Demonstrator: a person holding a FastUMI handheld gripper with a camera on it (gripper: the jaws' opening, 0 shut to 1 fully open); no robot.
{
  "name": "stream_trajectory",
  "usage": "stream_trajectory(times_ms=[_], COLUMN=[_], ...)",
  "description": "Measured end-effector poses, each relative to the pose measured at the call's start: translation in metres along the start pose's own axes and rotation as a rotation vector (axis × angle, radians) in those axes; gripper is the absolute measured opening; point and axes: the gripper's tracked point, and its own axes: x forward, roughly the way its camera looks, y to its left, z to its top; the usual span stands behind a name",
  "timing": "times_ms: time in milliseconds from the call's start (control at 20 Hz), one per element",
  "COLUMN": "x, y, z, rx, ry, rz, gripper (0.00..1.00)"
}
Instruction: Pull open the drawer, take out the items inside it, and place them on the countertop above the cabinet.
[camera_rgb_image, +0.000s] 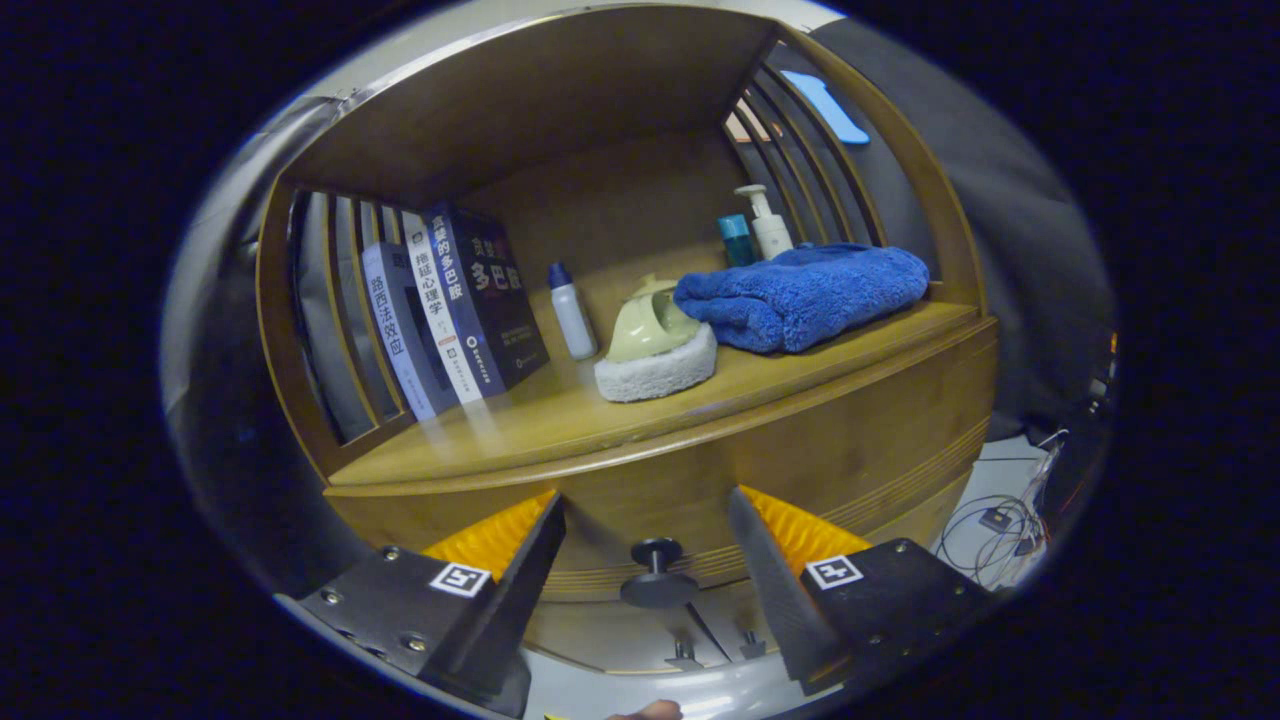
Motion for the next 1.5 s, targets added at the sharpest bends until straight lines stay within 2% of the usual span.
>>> stream_trajectory(times_ms=[600, 850, 1200, 1450, 1500], x=[0.001, -0.002, -0.022, -0.042, -0.048], y=[-0.001, -0.009, -0.022, -0.012, -0.010], z=[-0.001, -0.006, -0.001, 0.023, 0.031], rx=[0.029, -0.014, -0.030, -0.081, -0.086], ry=[0.016, 0.051, 0.017, -0.070, -0.091], rz=[0.010, -0.017, -0.042, -0.017, -0.011], gripper=[0.99, 0.99, 0.99, 0.77, 0.77])
